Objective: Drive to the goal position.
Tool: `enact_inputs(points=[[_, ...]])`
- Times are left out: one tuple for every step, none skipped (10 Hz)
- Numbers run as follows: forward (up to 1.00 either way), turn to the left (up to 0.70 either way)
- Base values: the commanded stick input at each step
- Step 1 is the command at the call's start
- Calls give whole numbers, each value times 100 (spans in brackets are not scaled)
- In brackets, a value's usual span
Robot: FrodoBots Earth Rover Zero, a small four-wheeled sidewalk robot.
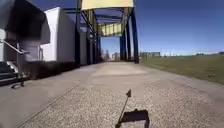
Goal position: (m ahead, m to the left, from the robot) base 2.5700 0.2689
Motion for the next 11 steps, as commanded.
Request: enact_inputs(points=[[43,0],[90,0],[100,0],[100,0],[100,0],[100,0],[100,0],[100,0],[100,0],[100,0],[100,0]])
